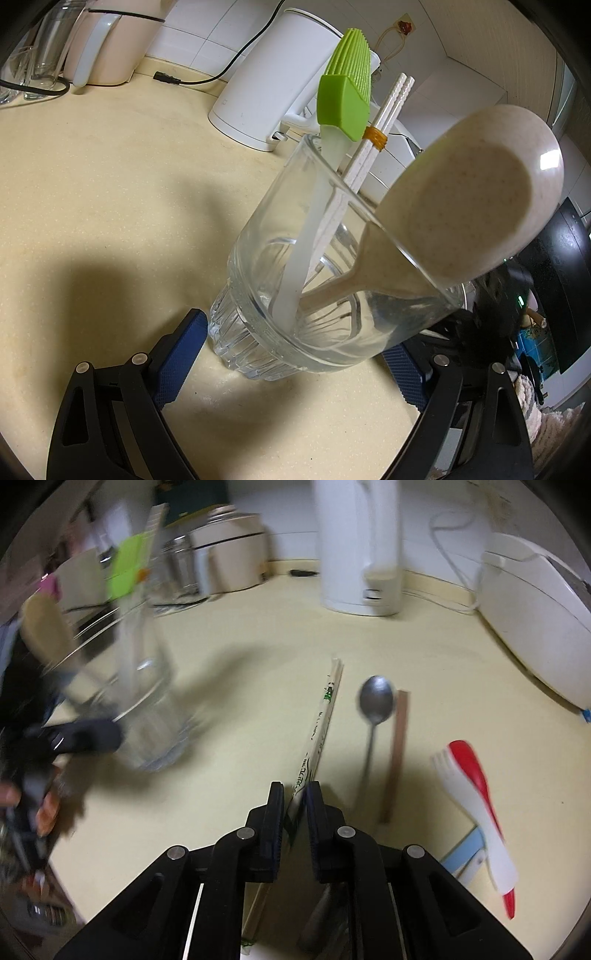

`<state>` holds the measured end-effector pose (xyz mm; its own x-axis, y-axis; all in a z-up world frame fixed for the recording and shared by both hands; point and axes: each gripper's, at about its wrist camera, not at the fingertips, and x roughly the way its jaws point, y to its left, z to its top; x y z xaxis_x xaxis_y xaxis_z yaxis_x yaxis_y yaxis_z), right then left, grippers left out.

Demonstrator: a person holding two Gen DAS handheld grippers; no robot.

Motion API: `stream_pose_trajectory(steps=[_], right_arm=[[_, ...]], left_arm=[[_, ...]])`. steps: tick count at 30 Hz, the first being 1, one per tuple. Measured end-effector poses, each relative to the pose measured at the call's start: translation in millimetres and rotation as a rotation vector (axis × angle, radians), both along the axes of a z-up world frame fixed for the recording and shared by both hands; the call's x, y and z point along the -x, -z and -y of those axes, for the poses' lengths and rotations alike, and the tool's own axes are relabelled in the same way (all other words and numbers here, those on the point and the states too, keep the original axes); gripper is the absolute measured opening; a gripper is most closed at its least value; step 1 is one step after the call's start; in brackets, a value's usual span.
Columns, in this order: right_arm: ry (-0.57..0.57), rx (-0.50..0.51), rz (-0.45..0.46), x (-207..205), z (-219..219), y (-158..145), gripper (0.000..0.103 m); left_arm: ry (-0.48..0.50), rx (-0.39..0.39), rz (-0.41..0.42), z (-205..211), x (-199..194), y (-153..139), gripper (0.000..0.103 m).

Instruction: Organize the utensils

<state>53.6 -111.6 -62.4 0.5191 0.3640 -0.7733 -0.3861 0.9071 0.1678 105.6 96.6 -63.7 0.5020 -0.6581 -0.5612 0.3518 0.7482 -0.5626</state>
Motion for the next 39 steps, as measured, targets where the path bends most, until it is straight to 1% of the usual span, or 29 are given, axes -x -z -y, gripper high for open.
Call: stream_pose_trajectory(steps=[4, 9, 11, 13, 15, 17, 20, 23, 30, 35, 39], right_arm=[[-0.098, 0.046, 0.03, 30, -14, -3, 0.012], [-0.215, 0.063, 0.008, 65, -18, -8, 0.012], [-0.213, 0.07, 0.002, 73, -17, -10, 0.012], [-0.173, 0.063, 0.007, 75, -15, -12, 0.015], [-0.127, 0.038, 0.002, 64, -13, -12, 0.019], [-0.079, 0.017, -0.02, 46, -15, -10, 0.02], [-0.051, -0.006, -0.051, 24, -22, -7, 0.02], [-0.052, -0.007, -0.058, 8, -32, -8, 0.02], [-0.071, 0.03, -0.054, -23, -56, -8, 0.021], [-0.083, 0.076, -0.041, -30, -66, -9, 0.021], [-0.097, 0.079, -0.025, -28, -65, -7, 0.021]], left_arm=[[0.0, 0.0, 0.0, 0, 0, 0, 0.094], [0.0, 0.0, 0.0, 0, 0, 0, 0.094], [0.0, 0.0, 0.0, 0, 0, 0, 0.094], [0.0, 0.0, 0.0, 0, 0, 0, 0.094], [0.0, 0.0, 0.0, 0, 0, 0, 0.094], [0.0, 0.0, 0.0, 0, 0, 0, 0.094], [0.0, 0.0, 0.0, 0, 0, 0, 0.094], [0.0, 0.0, 0.0, 0, 0, 0, 0.094], [0.0, 0.0, 0.0, 0, 0, 0, 0.094], [0.0, 0.001, 0.0, 0, 0, 0, 0.094], [0.0, 0.0, 0.0, 0, 0, 0, 0.094]])
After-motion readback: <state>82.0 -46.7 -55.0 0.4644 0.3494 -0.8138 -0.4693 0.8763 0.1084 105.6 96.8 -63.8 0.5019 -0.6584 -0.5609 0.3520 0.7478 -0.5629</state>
